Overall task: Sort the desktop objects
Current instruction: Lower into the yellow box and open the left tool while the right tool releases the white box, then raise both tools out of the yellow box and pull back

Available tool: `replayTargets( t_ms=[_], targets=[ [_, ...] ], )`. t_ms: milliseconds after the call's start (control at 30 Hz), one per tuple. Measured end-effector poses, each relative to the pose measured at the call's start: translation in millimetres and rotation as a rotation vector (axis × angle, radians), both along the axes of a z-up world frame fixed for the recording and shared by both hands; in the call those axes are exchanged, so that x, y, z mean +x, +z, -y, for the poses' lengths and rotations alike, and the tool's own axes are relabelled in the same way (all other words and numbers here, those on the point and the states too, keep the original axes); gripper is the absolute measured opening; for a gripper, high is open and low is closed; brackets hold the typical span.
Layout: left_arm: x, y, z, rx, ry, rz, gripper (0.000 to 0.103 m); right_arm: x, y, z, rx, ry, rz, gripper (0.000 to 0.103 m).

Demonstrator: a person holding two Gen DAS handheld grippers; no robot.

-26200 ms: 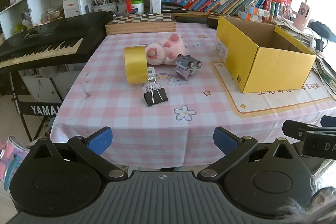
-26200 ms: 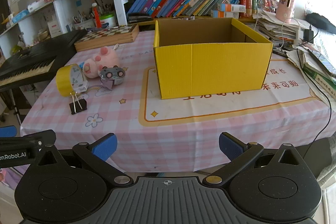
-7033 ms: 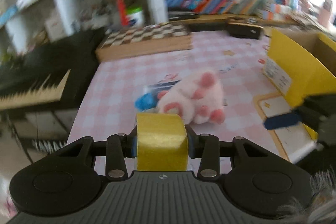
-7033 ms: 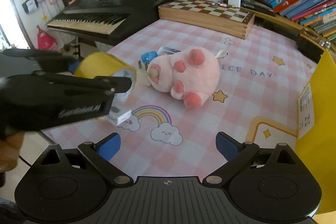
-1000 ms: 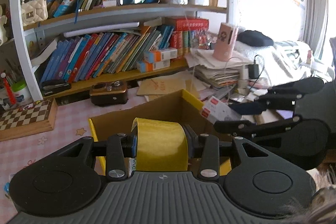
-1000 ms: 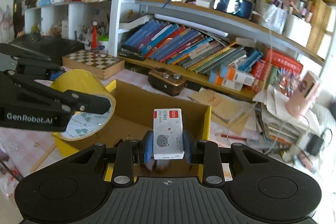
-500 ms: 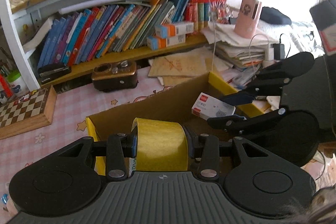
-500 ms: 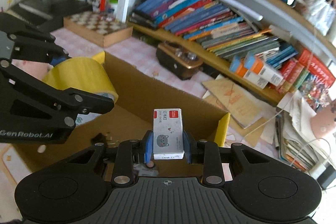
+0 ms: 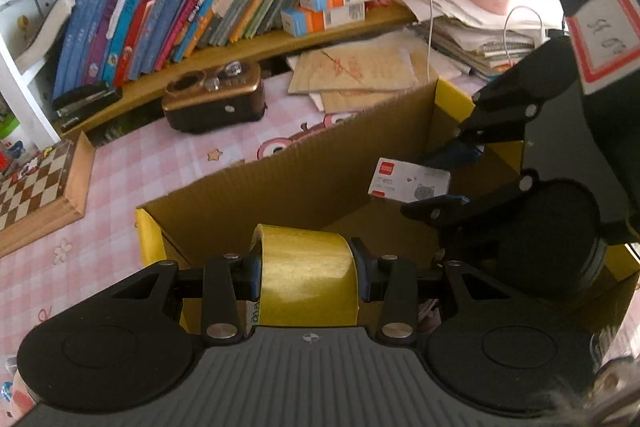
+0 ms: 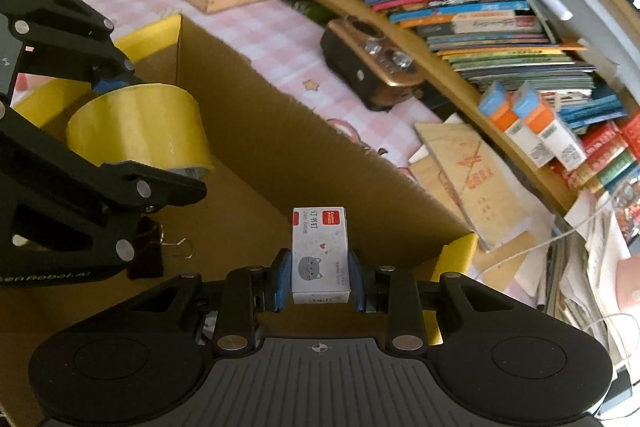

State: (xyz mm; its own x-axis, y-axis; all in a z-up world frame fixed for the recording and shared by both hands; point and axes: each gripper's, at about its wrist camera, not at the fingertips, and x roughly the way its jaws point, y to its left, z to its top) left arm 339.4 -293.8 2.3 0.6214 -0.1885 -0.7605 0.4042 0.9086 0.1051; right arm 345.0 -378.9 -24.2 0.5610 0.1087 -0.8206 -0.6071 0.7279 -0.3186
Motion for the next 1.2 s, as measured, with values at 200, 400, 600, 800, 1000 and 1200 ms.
replayTargets(
  t_ms=[200,400,600,800,1000,1200],
  targets=[
    [5,-7,0,0.006,-0.001,-0.030,0.038,6,-9,-5,-0.009,0.012,-0.037,0.030],
    [6,-8,-2,-0.002,0.007,-0.035,0.038,8,-15,-9,-0.009,0.021,-0.062,0.030],
    [6,-8,-4,-0.010,0.008,-0.029,0.038,7,-11,-7,0.017,0.008,-0.052,0.032],
    [-1,4,-11,-0.045,0.035,0.023,0.055,-2,1,3,0.081,-0.031,-0.013,0.071],
    [-26,31,-19,-0.096,0.062,0.142,0.076,-17,21,15,0.160,-0.070,0.031,0.090],
    [-56,52,-31,-0.154,0.100,0.227,0.088,-43,41,22,0.208,-0.072,0.100,0.095]
  ],
)
